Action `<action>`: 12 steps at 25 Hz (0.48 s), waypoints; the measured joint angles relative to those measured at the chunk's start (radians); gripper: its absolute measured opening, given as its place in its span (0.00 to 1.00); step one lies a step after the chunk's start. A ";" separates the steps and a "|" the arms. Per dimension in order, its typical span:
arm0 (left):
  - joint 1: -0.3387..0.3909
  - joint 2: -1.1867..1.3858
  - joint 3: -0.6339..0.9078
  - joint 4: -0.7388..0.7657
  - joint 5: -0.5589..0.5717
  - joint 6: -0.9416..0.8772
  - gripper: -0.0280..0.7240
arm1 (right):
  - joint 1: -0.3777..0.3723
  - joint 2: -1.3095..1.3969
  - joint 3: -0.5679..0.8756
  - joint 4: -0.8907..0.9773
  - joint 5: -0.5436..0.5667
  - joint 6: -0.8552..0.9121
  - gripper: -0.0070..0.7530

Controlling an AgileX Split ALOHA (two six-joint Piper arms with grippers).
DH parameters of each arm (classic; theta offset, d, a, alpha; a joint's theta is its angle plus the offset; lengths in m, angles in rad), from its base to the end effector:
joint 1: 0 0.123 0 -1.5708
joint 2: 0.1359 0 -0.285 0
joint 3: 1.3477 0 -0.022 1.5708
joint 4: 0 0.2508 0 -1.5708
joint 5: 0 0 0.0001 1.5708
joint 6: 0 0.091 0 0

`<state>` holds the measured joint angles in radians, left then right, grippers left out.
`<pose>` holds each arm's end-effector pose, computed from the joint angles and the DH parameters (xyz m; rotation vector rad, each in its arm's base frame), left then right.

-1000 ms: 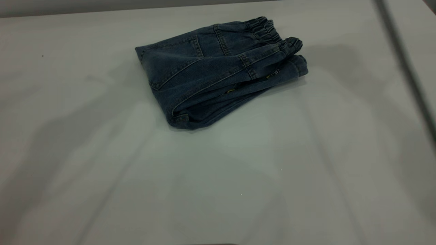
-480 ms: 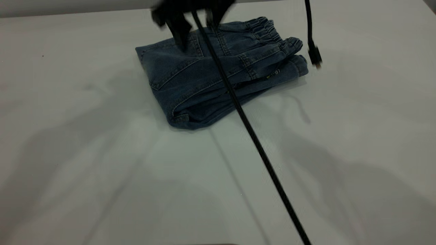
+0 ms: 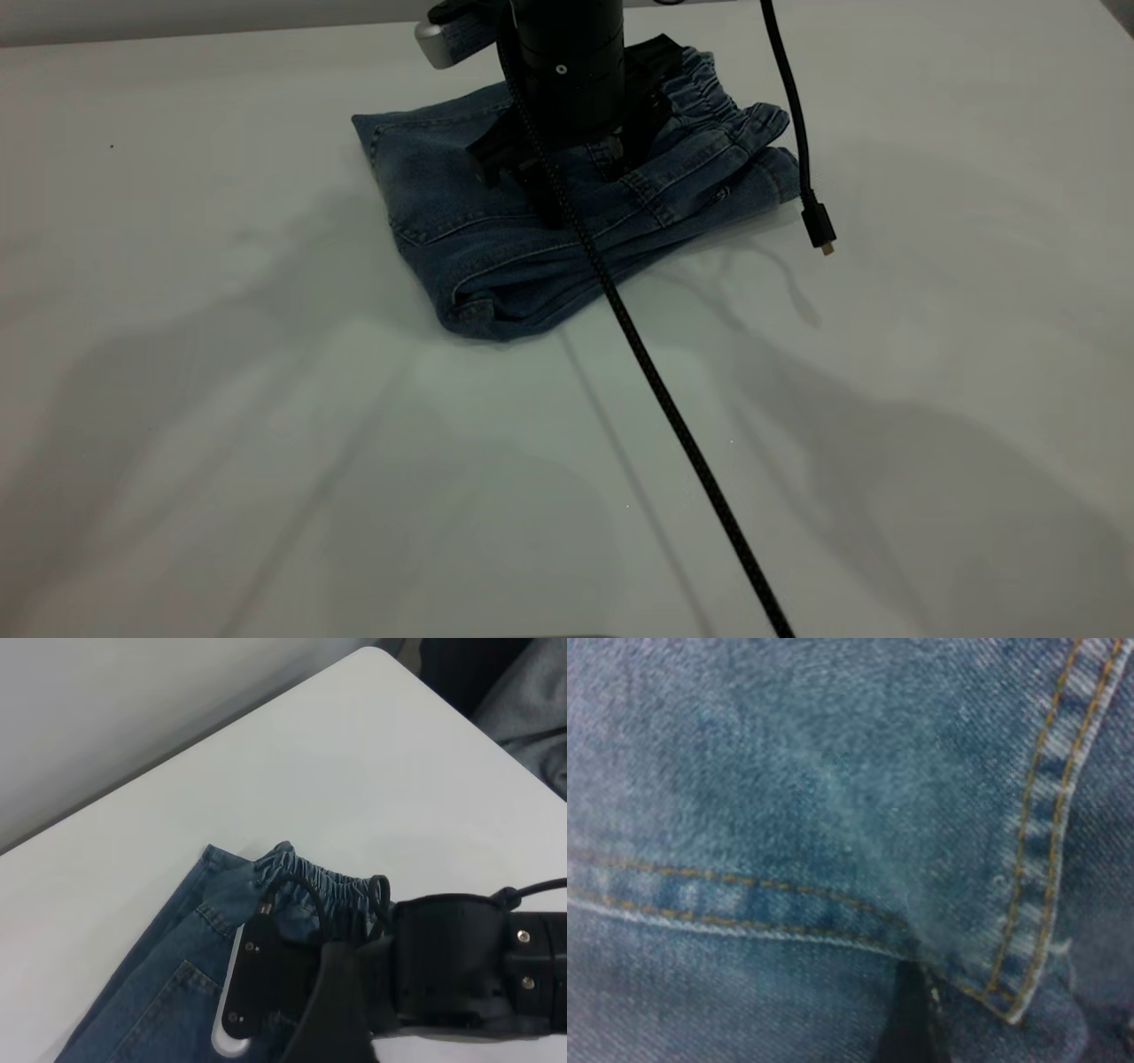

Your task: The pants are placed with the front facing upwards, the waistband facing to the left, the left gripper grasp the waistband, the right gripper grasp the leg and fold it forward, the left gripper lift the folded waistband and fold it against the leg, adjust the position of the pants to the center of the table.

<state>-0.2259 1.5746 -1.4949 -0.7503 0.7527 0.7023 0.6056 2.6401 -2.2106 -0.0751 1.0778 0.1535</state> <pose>0.3384 -0.1214 0.3840 0.6261 2.0516 -0.5934 0.4338 0.2930 0.0717 -0.7113 2.8900 -0.0120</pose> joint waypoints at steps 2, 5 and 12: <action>0.000 0.000 0.000 0.000 0.002 0.000 0.81 | -0.001 0.002 0.000 0.043 0.024 0.057 0.66; 0.000 0.000 0.000 0.000 0.008 0.000 0.81 | -0.001 0.009 -0.004 0.112 0.047 0.216 0.65; 0.000 0.000 0.000 0.000 0.026 0.000 0.77 | -0.001 0.010 -0.009 0.156 0.046 0.527 0.65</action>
<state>-0.2259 1.5746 -1.4949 -0.7503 0.7787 0.7023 0.6048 2.6506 -2.2199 0.0811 1.1236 0.6807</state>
